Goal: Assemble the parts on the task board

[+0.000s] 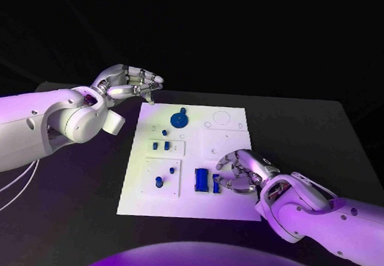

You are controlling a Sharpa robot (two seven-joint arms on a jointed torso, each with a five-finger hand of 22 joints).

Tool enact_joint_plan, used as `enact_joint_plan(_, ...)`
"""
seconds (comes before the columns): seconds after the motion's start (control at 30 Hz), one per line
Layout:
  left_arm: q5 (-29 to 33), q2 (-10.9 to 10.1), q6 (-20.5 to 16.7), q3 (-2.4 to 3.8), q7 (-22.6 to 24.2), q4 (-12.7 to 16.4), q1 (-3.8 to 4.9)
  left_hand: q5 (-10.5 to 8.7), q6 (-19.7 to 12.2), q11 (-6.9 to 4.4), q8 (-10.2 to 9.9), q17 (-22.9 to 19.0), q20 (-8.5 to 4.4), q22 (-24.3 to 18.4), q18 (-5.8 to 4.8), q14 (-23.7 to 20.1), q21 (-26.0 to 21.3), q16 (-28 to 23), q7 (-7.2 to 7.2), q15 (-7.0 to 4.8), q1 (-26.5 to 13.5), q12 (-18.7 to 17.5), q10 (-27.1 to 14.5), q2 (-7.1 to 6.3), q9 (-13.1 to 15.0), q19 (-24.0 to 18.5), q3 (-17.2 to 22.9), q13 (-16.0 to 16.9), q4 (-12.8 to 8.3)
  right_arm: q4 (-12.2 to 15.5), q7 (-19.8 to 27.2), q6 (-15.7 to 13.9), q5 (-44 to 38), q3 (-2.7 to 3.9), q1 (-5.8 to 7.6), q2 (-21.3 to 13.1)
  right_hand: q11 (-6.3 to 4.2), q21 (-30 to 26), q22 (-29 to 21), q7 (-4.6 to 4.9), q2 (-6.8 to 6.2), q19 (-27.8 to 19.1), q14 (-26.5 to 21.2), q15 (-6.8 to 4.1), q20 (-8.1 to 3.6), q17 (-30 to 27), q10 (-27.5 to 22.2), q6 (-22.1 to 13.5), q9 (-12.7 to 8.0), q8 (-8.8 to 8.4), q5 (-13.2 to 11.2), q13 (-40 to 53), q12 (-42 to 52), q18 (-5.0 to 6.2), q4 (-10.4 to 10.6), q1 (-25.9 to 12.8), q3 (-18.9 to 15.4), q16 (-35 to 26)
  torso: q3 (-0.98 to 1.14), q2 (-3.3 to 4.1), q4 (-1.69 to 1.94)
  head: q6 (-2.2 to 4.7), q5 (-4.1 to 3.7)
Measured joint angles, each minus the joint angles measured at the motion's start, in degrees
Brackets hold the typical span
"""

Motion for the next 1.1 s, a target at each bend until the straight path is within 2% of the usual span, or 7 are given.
enact_joint_plan(0.17, -0.01, -0.01, 0.0, 0.0, -0.02, 0.0, 0.0, 0.0, 0.0, 0.0, 0.0, 0.0, 0.0, 0.0, 0.0, 0.0, 0.0, 0.0, 0.0, 0.0, 0.0, 0.0, 0.0, 0.0, 0.0, 0.0, 0.0, 0.0, 0.0, 0.0, -0.48, 0.67, -1.08, 0.04, -0.01, 0.09, -0.62, 0.0, 0.0, -1.01, 0.4, 0.0, 0.11, -0.54, 0.0, 0.0, 0.0, 1.0, 0.82, 2.22, 0.0, 0.0, 0.2, 0.0, 0.11, 0.4, -0.56, 0.0, 0.0, 0.0, -0.01, 0.0, 0.03)
enact_joint_plan(0.4, -0.04, -0.03, 0.0, 0.0, -0.05, 0.0, 0.0, 0.0, 0.0, 0.0, 0.0, -0.01, 0.0, -0.01, 0.0, 0.0, 0.0, 0.0, 0.0, 0.0, 0.0, 0.0, 0.0, 0.0, 0.0, 0.0, 0.0, 0.0, 0.0, -0.11, -1.25, 1.0, -2.44, 0.01, -0.06, 0.03, -1.03, 0.0, -0.01, -1.32, 0.52, 0.0, 0.11, -0.95, -0.45, 0.0, 0.01, 1.32, 1.39, 3.62, 0.0, 0.0, 0.2, 0.0, 0.4, 0.52, -0.85, 0.0, -0.01, -0.03, 0.06, 0.0, -0.02)
enact_joint_plan(0.87, -0.08, -0.02, 0.01, 0.0, -0.07, -0.02, 0.0, 0.0, 0.0, 0.0, 0.0, -0.01, 0.0, -0.01, 0.0, 0.0, 0.0, 0.0, 0.0, 0.0, 0.0, 0.0, 0.0, 0.0, 0.01, 0.0, 0.0, 0.0, 0.0, 0.13, -1.51, 0.64, -3.28, -0.02, -0.1, -0.15, -1.23, 0.0, -0.02, -1.39, 0.74, 0.0, 0.11, -0.95, -0.44, 0.0, 0.22, 1.38, 1.67, 4.42, 0.0, -0.01, 0.42, 0.0, 0.55, 0.74, -1.0, 0.0, -0.03, -0.1, 0.01, 0.0, -0.03)
enact_joint_plan(1.1, -0.1, 0.01, 0.01, 0.0, -0.06, -0.06, 0.0, 0.0, 0.0, 0.0, 0.0, -0.01, 0.0, -0.02, 0.0, 0.0, 0.0, 0.0, 0.0, 0.0, 0.0, 0.0, 0.0, 0.0, 0.01, 0.0, 0.0, 0.0, 0.0, 1.44, 2.0, -1.31, -0.61, 0.0, 0.14, -1.76, -1.23, 0.0, -0.03, -1.39, 0.74, 0.0, 0.11, -0.94, -0.44, 0.0, 0.22, 1.38, 1.72, 4.64, 0.0, 0.04, 0.42, 0.0, 0.71, 0.74, -1.16, 0.0, -0.04, -0.22, 0.01, 0.0, -0.03)
